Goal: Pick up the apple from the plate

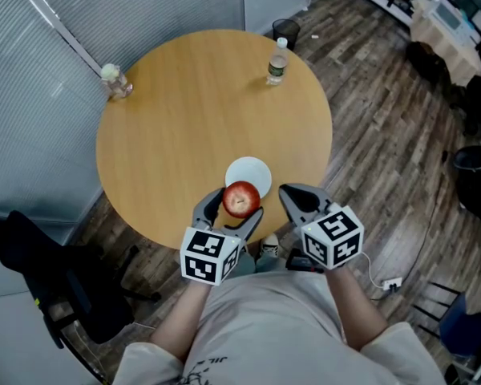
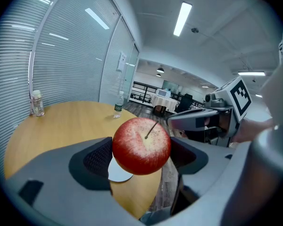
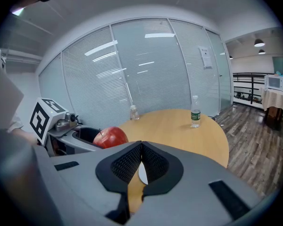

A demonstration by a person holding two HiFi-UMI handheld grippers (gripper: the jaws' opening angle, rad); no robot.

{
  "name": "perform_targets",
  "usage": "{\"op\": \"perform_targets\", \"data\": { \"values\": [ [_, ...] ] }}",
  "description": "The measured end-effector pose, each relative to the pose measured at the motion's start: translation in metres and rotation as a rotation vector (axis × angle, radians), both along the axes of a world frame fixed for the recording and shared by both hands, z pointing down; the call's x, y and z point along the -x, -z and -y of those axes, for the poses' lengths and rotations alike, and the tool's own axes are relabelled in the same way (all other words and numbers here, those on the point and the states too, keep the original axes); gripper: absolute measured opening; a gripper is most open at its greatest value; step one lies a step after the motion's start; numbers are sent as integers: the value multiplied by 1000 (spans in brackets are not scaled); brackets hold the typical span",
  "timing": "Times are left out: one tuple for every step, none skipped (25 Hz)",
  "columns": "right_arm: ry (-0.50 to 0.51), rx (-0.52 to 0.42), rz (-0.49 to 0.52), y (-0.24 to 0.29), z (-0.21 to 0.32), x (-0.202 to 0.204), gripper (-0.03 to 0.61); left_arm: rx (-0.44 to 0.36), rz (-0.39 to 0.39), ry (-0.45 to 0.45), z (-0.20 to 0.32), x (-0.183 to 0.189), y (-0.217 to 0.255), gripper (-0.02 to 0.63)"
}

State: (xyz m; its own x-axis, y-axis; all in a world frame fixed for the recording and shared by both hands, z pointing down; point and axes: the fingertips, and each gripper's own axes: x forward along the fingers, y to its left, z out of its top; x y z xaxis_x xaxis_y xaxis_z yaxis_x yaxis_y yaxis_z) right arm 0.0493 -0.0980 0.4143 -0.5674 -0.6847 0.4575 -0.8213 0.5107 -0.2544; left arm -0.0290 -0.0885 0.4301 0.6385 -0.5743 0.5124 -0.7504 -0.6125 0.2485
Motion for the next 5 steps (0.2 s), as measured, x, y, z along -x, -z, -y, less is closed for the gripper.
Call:
{"op": "perform_targets", "data": {
  "values": [
    [1,0,0,0,-1,0,29,0,0,0,-1,0,0,383],
    [1,0,0,0,-3,1,29,0,0,-1,-2,0,0,383],
    [3,1,0,-1,-5,1,29,1,0,-2,-3,0,0,383],
    [4,2,-1,-1,-7,2,29,2,1,-3,-5,0,0,383],
    [5,3,-2,-1,-9,2,30,3,1,-4,-6,-1,-1,383]
  ]
}}
